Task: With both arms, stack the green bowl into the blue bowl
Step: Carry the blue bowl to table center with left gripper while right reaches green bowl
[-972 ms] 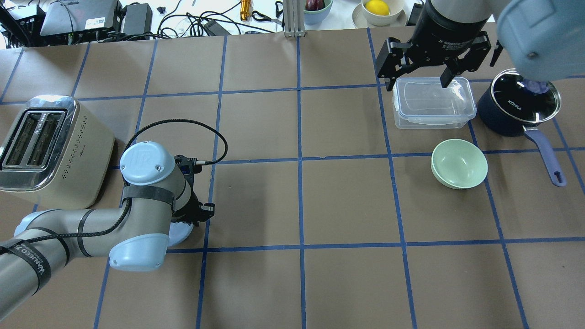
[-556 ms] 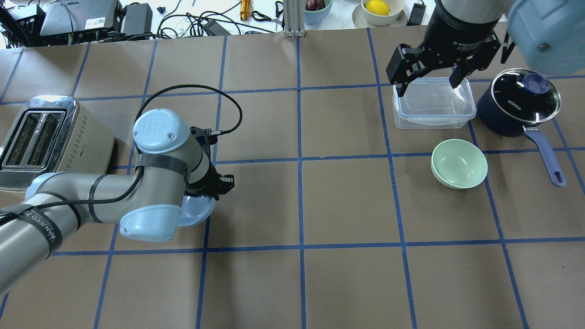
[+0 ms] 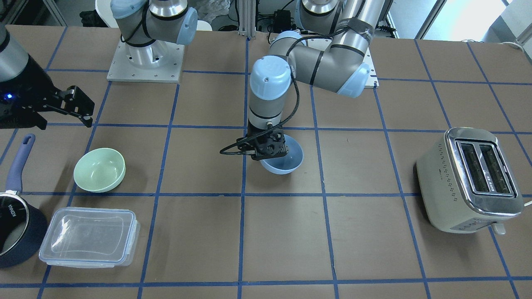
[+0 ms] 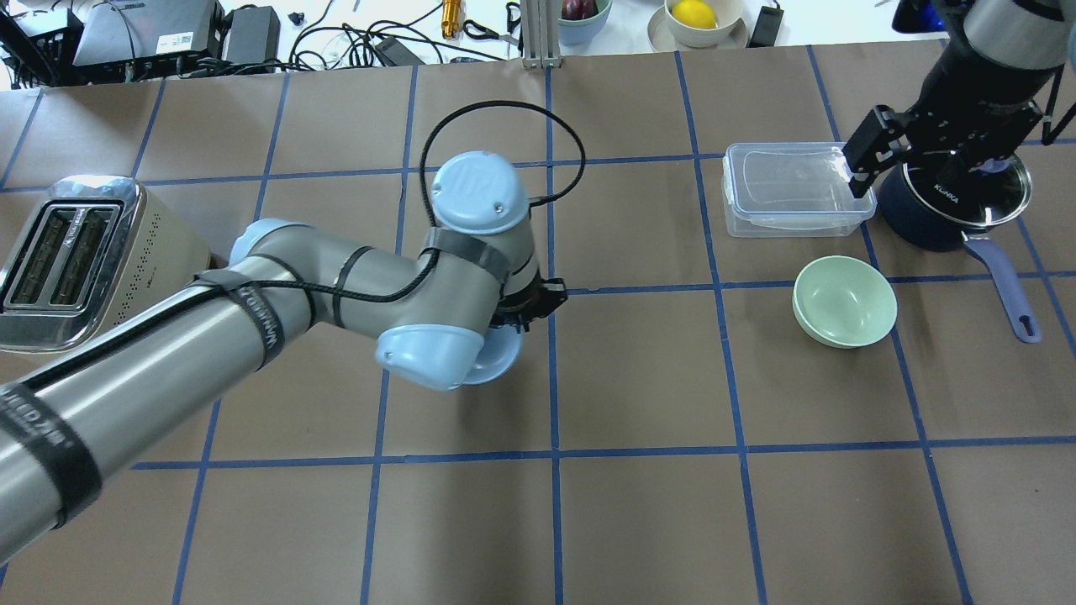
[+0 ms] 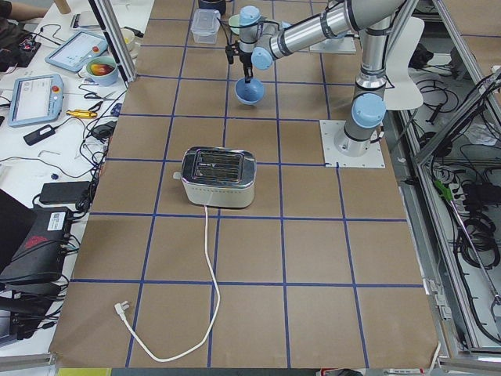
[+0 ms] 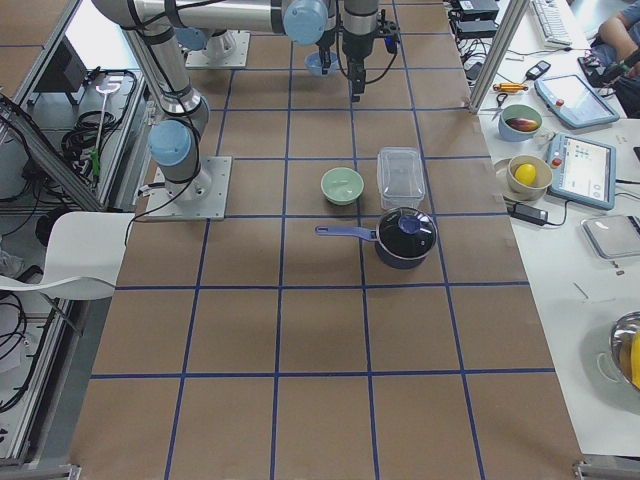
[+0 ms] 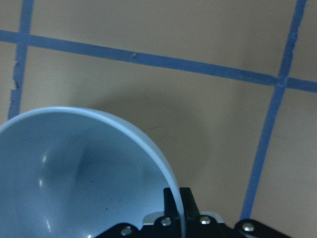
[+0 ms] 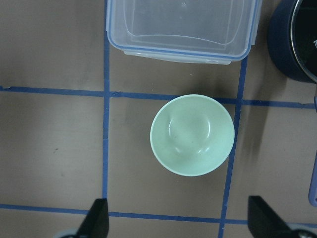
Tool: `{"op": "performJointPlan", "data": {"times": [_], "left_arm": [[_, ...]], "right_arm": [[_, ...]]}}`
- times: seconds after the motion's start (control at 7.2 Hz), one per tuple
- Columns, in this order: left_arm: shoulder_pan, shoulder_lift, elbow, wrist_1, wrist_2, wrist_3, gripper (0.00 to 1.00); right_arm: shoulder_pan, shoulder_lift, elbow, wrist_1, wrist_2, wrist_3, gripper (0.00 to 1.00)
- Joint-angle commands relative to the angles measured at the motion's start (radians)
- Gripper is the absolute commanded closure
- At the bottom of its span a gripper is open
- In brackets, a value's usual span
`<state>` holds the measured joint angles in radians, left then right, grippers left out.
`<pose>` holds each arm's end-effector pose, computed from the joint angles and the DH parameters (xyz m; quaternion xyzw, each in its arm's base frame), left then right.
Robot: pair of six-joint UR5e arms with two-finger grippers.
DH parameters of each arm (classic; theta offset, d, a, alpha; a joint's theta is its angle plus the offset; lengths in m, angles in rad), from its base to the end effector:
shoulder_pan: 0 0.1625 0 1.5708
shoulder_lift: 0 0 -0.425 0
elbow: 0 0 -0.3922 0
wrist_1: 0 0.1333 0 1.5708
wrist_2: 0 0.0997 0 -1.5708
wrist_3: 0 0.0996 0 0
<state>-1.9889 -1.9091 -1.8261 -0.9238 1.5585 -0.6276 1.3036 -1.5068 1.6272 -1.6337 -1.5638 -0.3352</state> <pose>-0.3548 -0.4672 0.2499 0.1044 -0.9942 0.0201 0.0187 -0.0055 -0.5276 0.4344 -0.0339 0.9990 0.0264 0.0119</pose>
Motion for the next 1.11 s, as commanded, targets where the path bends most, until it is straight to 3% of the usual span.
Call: {"op": "performJointPlan", "data": {"times": [0.0,0.14,0.42,0.56,0.69,0.83,0.97], "left_arm": [[-0.086,-0.064,0.151,-0.123,0.03,-0.104,0.98],[-0.087,-0.079,0.112,-0.113,0.034,-0.106,0.99],[-0.085,-0.125,0.108,-0.002,0.025,-0.121,0.86],[-0.087,-0.128,0.107,0.038,0.032,-0.104,0.55],[-0.085,-0.131,0.11,0.058,0.032,-0.098,0.01],[-0.055,-0.06,0.117,0.059,0.031,0.043,0.0],[0.019,-0.013,0.131,0.034,0.025,0.116,0.0]], "right_arm": [[-0.065,0.046,0.124,-0.148,-0.033,-0.048,0.0],[-0.081,0.075,0.164,-0.202,-0.038,-0.05,0.0],[-0.142,0.123,0.277,-0.389,-0.038,-0.13,0.01],[-0.159,0.164,0.336,-0.459,-0.039,-0.143,0.01],[-0.161,0.202,0.374,-0.551,-0.041,-0.139,0.01],[-0.161,0.248,0.396,-0.639,-0.036,-0.139,0.16],[-0.161,0.25,0.405,-0.647,-0.044,-0.14,0.54]]}}
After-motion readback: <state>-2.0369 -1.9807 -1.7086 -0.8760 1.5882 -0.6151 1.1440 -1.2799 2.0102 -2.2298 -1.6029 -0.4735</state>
